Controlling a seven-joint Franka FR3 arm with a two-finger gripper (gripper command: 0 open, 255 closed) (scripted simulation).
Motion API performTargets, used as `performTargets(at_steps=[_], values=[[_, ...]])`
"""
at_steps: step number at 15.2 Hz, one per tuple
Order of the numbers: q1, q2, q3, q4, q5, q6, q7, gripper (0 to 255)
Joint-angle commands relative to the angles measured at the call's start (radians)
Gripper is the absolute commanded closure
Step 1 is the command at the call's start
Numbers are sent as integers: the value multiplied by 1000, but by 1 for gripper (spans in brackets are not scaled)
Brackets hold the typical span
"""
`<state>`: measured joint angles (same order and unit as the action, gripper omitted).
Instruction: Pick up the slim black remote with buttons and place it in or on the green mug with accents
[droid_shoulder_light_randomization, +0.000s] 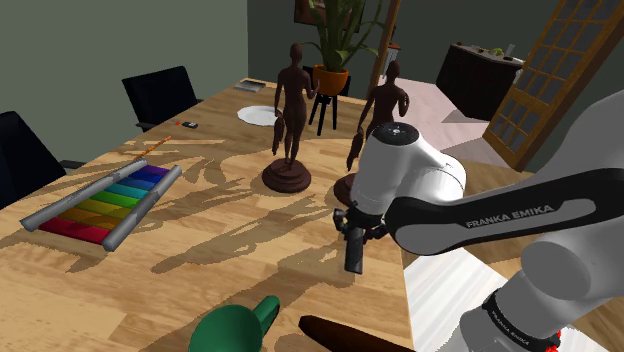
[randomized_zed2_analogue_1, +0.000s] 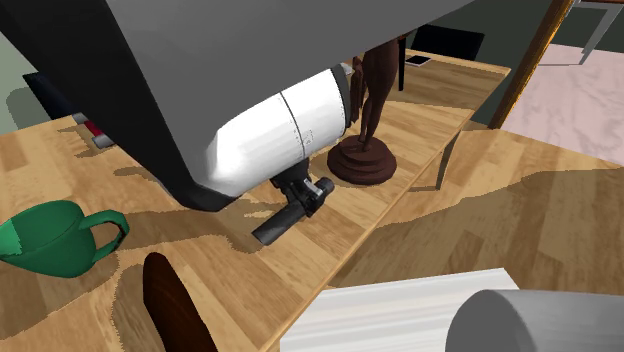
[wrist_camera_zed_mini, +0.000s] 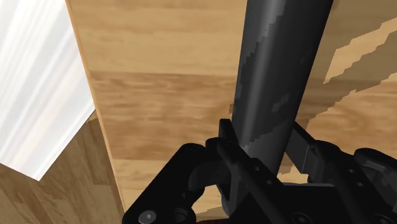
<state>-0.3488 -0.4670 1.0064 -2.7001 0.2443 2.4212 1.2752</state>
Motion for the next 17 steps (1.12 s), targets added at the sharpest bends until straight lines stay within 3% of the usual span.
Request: performTargets(at_steps=[1, 8, 17], values=[[17, -18, -20, 1, 9, -28, -12, 255], [70, -99, -102, 42, 28, -149, -54, 255], [103, -175, -183, 109, 25, -293, -89, 255]])
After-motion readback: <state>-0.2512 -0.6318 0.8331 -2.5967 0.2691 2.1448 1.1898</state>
